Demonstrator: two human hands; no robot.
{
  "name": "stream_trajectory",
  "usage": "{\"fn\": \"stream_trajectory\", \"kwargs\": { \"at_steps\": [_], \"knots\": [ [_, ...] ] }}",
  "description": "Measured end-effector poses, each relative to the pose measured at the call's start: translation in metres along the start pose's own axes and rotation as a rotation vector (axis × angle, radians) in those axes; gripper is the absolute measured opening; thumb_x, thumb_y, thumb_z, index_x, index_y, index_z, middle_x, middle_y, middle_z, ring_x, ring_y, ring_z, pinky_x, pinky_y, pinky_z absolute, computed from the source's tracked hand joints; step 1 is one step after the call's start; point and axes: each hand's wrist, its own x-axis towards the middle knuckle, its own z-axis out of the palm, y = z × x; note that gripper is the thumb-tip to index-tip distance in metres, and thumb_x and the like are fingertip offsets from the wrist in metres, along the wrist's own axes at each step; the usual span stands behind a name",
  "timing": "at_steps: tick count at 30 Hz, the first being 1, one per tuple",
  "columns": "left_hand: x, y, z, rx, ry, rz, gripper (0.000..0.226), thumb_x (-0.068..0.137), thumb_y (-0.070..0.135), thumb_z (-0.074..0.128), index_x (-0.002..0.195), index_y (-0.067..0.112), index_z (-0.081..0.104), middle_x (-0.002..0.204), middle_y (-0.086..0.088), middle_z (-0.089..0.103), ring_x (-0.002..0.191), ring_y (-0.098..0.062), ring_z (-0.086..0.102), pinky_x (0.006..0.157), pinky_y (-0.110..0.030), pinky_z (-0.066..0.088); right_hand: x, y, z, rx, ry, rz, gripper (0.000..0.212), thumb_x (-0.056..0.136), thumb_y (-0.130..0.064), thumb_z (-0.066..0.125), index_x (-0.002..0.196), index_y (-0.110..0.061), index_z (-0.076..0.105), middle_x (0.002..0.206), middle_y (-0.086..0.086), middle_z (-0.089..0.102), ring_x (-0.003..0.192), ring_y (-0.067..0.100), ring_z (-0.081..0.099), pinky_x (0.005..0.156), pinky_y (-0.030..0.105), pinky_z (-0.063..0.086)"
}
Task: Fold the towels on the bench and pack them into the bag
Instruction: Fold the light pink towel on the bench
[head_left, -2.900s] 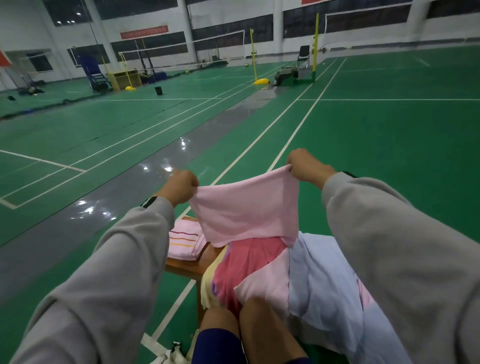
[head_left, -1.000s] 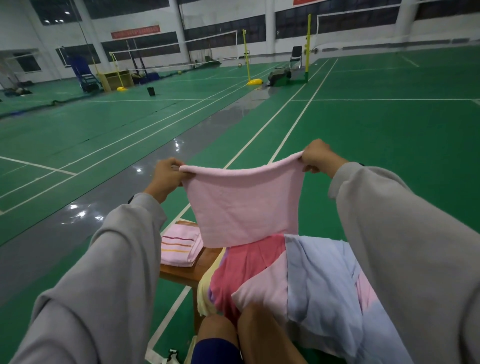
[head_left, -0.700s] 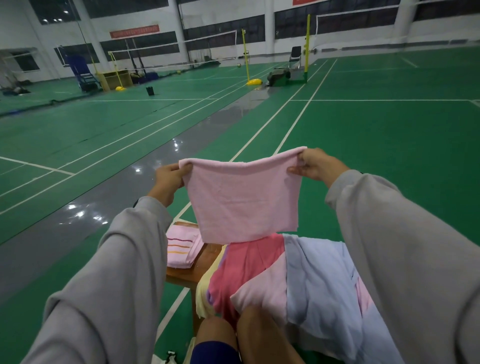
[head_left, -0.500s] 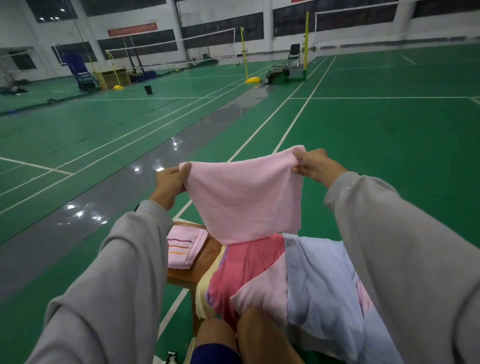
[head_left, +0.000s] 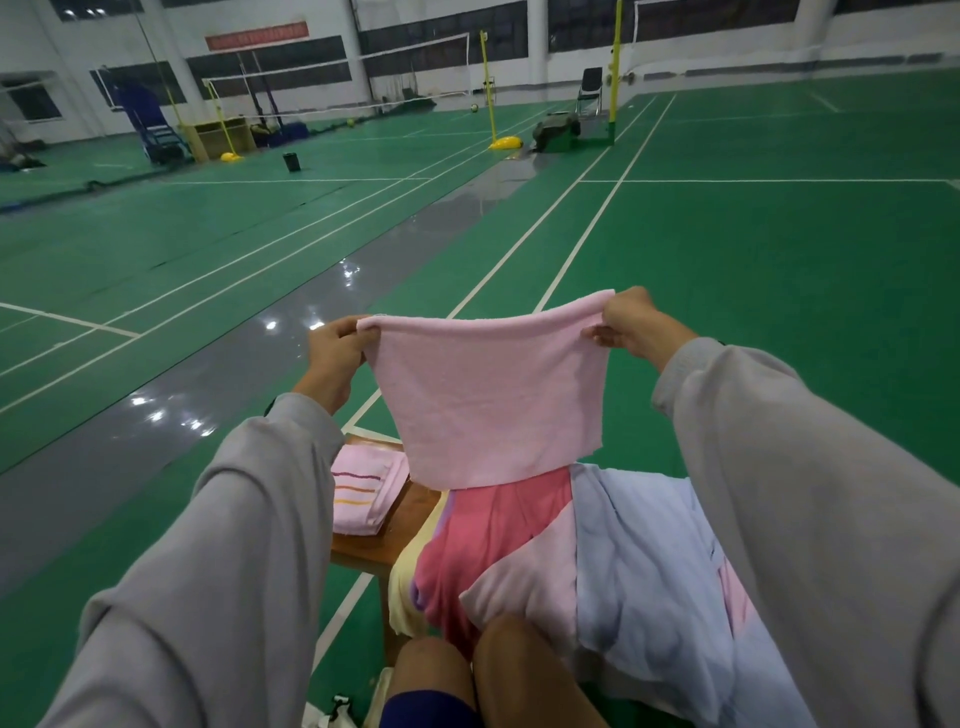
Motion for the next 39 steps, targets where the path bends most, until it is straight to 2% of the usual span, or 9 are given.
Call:
{"fn": "stream_trajectory", "kwargs": {
  "at_steps": [3, 6, 12, 17, 24, 29, 32, 34, 39],
  "knots": [
    [0.001, -0.003, 0.002, 0.003, 0.065, -0.018, 0.012, 0.095, 0.009, 0.07, 0.104, 0.014, 0.073, 0.101, -0.005, 0.072, 0.1, -0.028, 0.066, 0.089, -0.043, 0.058, 0.004, 0.005, -0.002, -0.144, 0.015, -0.044, 0.029, 0.095, 0.0, 0.039, 0.122, 0.001, 0.049, 0.1, 0.017, 0.066, 0.047, 0.022, 0.068, 0.042, 0.025, 0.051],
    [0.006, -0.006, 0.006, 0.054, 0.116, -0.002, 0.018, 0.096, 0.016, 0.07, 0.113, 0.011, 0.073, 0.099, -0.002, 0.072, 0.095, -0.023, 0.064, 0.083, -0.036, 0.051, 0.01, 0.007, -0.003, -0.229, 0.057, -0.082, 0.02, 0.084, -0.001, 0.054, 0.102, 0.001, 0.063, 0.087, 0.017, 0.074, 0.062, 0.026, 0.074, 0.048, 0.027, 0.054],
    [0.015, 0.003, 0.014, 0.037, 0.152, -0.008, 0.014, 0.097, 0.019, 0.069, 0.107, 0.011, 0.072, 0.09, 0.0, 0.07, 0.082, -0.019, 0.064, 0.065, -0.025, 0.049, 0.026, -0.003, 0.005, 0.052, 0.047, -0.058, 0.021, 0.087, 0.009, 0.055, 0.107, 0.007, 0.063, 0.1, 0.025, 0.069, 0.067, 0.035, 0.073, 0.051, 0.034, 0.06],
    [0.009, 0.028, 0.011, -0.093, 0.11, 0.01, 0.013, 0.1, 0.02, 0.066, 0.109, 0.012, 0.067, 0.108, -0.008, 0.071, 0.093, -0.023, 0.07, 0.078, -0.034, 0.061, 0.017, -0.014, 0.001, 0.189, 0.061, -0.137, 0.007, 0.089, 0.001, 0.058, 0.088, -0.004, 0.062, 0.098, 0.02, 0.07, 0.075, 0.033, 0.075, 0.064, 0.042, 0.064],
    [-0.045, 0.033, -0.002, -0.076, 0.043, 0.015, 0.016, 0.102, 0.031, 0.061, 0.11, 0.017, 0.065, 0.114, -0.004, 0.069, 0.101, -0.021, 0.066, 0.086, -0.038, 0.057, -0.034, -0.001, -0.028, 0.245, 0.072, -0.173, 0.002, 0.08, -0.007, 0.063, 0.08, -0.008, 0.061, 0.086, 0.013, 0.071, 0.072, 0.028, 0.072, 0.069, 0.038, 0.064],
    [-0.108, -0.014, -0.014, -0.044, 0.038, -0.089, 0.016, 0.1, 0.029, 0.064, 0.106, 0.015, 0.067, 0.117, -0.011, 0.068, 0.107, -0.027, 0.062, 0.096, -0.042, 0.052, -0.087, 0.069, -0.049, 0.072, 0.18, -0.182, 0.015, 0.082, -0.025, 0.065, 0.074, -0.014, 0.059, 0.071, 0.004, 0.053, 0.063, 0.02, 0.041, 0.056, 0.031, 0.032],
    [-0.148, -0.044, -0.017, -0.074, -0.004, -0.174, 0.014, 0.096, 0.022, 0.069, 0.097, 0.009, 0.072, 0.105, -0.014, 0.071, 0.09, -0.029, 0.065, 0.08, -0.038, 0.057, -0.117, 0.117, -0.057, 0.08, 0.22, -0.145, 0.02, 0.086, -0.022, 0.06, 0.07, -0.012, 0.055, 0.069, 0.003, 0.05, 0.069, 0.022, 0.039, 0.056, 0.034, 0.029],
    [-0.172, -0.064, -0.016, -0.036, -0.039, -0.202, 0.012, 0.095, 0.017, 0.069, 0.093, 0.006, 0.072, 0.099, -0.017, 0.071, 0.088, -0.031, 0.065, 0.081, -0.043, 0.06, -0.134, 0.148, -0.062, 0.067, 0.193, -0.091, 0.025, 0.088, -0.02, 0.06, 0.066, -0.012, 0.05, 0.069, 0.003, 0.048, 0.072, 0.022, 0.04, 0.058, 0.033, 0.031],
    [-0.207, -0.111, -0.021, 0.171, -0.082, -0.231, 0.023, 0.089, 0.027, 0.072, 0.092, 0.005, 0.076, 0.094, -0.017, 0.075, 0.091, -0.036, 0.071, 0.089, -0.055, 0.059, -0.167, 0.221, -0.064, 0.083, 0.103, 0.168, 0.017, 0.089, -0.019, 0.066, 0.101, -0.01, 0.059, 0.099, 0.007, 0.063, 0.092, 0.027, 0.06, 0.078, 0.03, 0.049]
  ]
}}
